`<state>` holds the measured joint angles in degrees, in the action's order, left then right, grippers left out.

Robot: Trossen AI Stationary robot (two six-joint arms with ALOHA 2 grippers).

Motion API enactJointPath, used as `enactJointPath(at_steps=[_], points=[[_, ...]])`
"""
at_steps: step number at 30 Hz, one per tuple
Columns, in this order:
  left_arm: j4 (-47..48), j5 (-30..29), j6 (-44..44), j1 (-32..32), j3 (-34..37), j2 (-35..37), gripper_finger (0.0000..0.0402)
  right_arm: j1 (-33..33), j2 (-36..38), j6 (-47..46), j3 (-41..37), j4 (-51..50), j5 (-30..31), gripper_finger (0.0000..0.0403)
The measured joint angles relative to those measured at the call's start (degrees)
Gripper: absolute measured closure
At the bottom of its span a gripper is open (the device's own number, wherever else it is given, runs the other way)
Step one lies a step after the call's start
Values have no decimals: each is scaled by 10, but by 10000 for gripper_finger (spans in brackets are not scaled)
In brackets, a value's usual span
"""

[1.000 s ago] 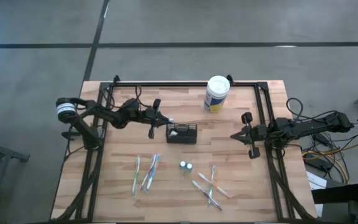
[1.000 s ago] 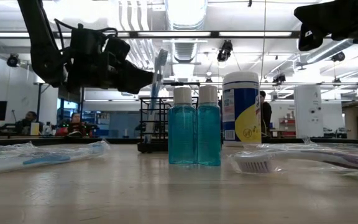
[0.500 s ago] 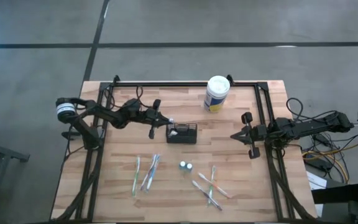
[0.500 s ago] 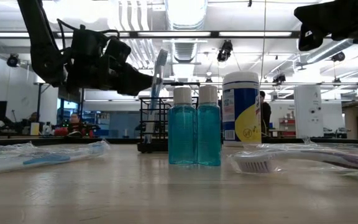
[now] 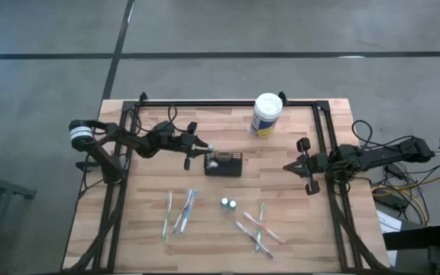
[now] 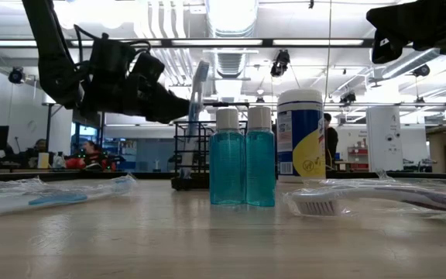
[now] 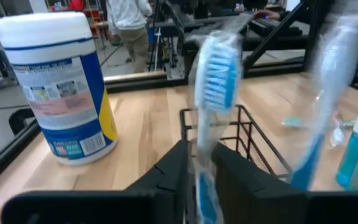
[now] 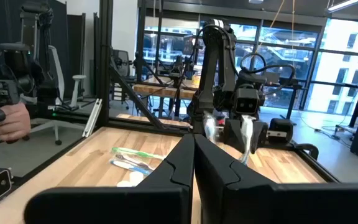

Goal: Pick & Place toothbrushing station
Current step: Put the blue toothbrush into the black wire organizer, then put the orange toothbrush into the black wire organizer

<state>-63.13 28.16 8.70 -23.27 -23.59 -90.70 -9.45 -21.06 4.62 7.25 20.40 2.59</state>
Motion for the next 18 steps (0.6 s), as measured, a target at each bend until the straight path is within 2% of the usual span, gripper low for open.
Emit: enactJointPath(at_steps=[10, 14, 18], points=[[-29, 4, -31, 0, 0, 2, 225, 0, 0, -1, 0, 0, 0, 394], [-32, 4, -39, 0, 0, 20, 186, 0, 0, 0, 0, 0, 0, 394], [-30, 5, -43, 0, 0, 52, 165, 0, 0, 0, 0, 0, 0, 394]])
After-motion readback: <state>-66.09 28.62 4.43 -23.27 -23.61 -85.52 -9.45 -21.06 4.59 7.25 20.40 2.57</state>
